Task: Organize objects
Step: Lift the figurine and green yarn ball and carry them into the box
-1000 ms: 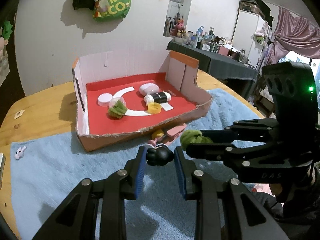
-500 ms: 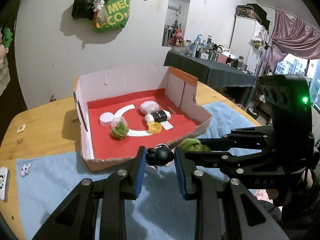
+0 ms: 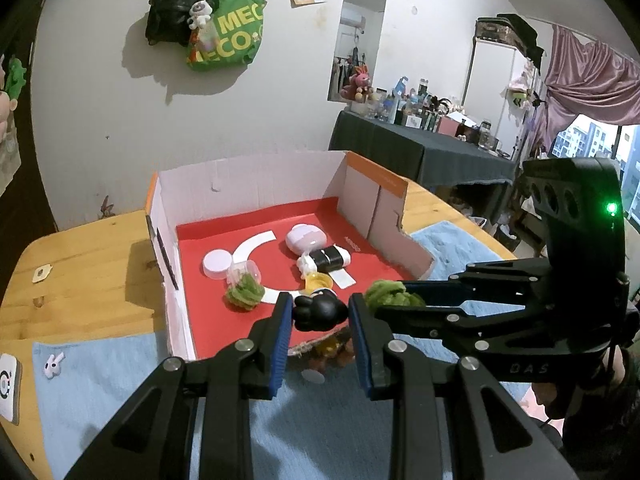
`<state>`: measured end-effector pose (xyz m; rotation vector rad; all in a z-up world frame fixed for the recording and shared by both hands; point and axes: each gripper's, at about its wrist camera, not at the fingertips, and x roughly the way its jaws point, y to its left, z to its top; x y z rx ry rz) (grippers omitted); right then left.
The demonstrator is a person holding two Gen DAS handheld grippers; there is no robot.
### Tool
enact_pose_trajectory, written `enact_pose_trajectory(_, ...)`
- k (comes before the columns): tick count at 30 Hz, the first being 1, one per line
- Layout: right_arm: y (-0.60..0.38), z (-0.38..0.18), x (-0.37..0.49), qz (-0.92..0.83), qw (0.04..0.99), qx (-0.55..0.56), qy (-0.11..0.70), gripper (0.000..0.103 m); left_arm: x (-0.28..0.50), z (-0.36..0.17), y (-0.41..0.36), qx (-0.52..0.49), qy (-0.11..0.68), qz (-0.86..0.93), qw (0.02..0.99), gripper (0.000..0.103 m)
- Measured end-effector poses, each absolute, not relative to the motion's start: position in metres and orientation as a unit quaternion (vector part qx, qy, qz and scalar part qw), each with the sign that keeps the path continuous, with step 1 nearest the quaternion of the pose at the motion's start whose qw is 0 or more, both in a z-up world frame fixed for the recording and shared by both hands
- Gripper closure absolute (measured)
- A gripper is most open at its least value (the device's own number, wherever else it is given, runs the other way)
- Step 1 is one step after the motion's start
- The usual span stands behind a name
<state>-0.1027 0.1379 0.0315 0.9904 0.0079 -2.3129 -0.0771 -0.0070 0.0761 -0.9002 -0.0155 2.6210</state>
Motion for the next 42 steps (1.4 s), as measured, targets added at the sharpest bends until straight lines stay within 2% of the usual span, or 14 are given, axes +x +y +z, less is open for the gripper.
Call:
enact_pose_trajectory(12,0.144,0.027,-0.135,-0.878,0.282,0.388,0.001,0.075,-0.106,0.068,-0.009,-0.331,-0.012,0.926,0.181,0.073)
enact_pose_trajectory(42,0.132,-0.019,-0.184,-0.849,0.237,0.469,0.048,0.075,-0.156,0.002,-0.018,-0.426,-0.019,0.893,0.145,0.073)
